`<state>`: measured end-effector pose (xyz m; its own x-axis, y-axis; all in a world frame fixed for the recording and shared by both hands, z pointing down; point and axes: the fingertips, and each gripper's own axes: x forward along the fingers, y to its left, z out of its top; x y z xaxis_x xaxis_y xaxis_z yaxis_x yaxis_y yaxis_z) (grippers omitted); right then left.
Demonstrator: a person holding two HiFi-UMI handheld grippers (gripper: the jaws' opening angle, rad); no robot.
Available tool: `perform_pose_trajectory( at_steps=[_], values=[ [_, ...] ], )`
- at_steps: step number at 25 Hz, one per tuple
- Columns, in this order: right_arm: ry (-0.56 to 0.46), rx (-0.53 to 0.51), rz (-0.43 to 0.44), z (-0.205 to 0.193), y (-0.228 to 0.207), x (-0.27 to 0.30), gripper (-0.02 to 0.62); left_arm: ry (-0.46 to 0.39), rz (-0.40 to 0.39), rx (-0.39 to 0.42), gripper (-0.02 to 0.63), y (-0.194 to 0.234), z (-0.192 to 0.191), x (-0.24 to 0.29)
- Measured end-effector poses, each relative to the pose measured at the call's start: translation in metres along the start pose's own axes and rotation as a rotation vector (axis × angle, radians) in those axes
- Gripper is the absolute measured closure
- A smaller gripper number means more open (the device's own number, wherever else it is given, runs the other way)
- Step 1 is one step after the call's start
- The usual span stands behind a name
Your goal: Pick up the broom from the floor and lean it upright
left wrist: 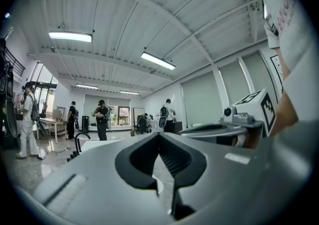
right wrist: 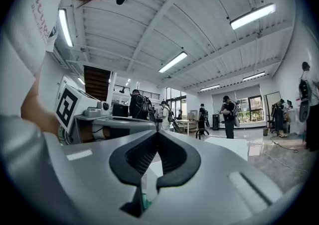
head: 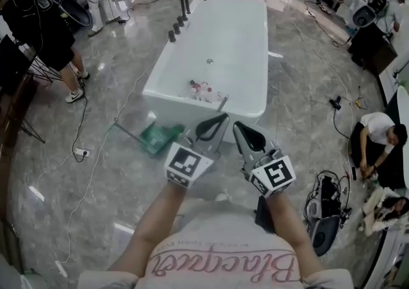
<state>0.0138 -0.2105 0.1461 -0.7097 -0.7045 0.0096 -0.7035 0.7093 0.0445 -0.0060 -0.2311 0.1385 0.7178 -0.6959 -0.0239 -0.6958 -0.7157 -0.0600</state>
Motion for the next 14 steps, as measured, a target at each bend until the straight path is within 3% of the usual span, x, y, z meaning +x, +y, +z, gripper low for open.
perform_pose_trajectory(
  at_steps=[14],
  values=[
    [-0.007,0.021,-0.042,0.0,-0.016,-0.003,0.595,0.029,0.023,-0.013,0.606,0.011,-0.009,0.001]
  ],
)
